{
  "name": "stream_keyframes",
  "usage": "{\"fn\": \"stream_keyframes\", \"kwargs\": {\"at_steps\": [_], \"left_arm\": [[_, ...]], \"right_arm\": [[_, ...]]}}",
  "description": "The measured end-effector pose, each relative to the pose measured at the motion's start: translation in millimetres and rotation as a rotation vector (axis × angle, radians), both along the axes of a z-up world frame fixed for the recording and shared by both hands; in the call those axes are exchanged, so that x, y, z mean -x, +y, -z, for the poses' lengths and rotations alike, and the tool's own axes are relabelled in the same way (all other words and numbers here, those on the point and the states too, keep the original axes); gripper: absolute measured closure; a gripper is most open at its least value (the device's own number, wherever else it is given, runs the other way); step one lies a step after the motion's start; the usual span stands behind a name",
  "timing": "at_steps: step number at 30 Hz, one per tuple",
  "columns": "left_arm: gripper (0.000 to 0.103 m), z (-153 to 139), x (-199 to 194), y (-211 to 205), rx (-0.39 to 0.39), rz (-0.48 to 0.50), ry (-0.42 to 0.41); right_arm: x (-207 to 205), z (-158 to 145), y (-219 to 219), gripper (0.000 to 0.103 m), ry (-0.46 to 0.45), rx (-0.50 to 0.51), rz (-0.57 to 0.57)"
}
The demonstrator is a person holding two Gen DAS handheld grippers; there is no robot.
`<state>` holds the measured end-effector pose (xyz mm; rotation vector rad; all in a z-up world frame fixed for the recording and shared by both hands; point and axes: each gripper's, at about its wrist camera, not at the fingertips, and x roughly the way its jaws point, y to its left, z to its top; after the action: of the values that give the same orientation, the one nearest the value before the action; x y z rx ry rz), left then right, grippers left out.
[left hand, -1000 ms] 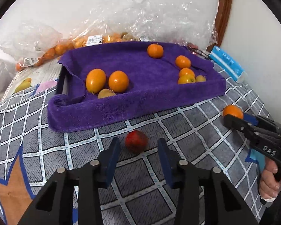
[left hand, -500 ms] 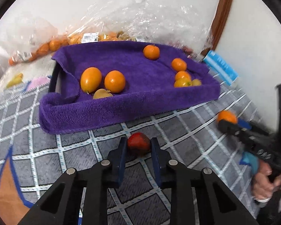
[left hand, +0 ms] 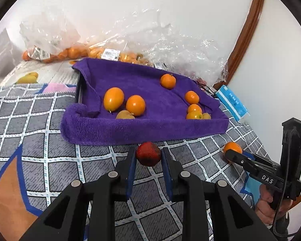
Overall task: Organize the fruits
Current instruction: 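Lift and carry the red fruit and orange over the purple towel with both tools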
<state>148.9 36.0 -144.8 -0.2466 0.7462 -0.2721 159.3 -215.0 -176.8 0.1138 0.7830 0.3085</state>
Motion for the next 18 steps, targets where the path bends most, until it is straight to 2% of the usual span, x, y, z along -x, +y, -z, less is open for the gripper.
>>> {"fn": "stream_keyframes", "kwargs": {"at_steps": [9,18], "left_arm": [[0.079,-7.2,8.1,2.9,-0.018,-0.021,-0.040],[0.079,-11.2,11.8,8.9,-0.003,-0.046,-0.055]], "right_arm": [[1.0,-0.8,-2.4,0.061,-0.007,-0.014,0.009],[2.4,-1.9,-6.7,0.061,-0.014,-0.029,0.031]]}}
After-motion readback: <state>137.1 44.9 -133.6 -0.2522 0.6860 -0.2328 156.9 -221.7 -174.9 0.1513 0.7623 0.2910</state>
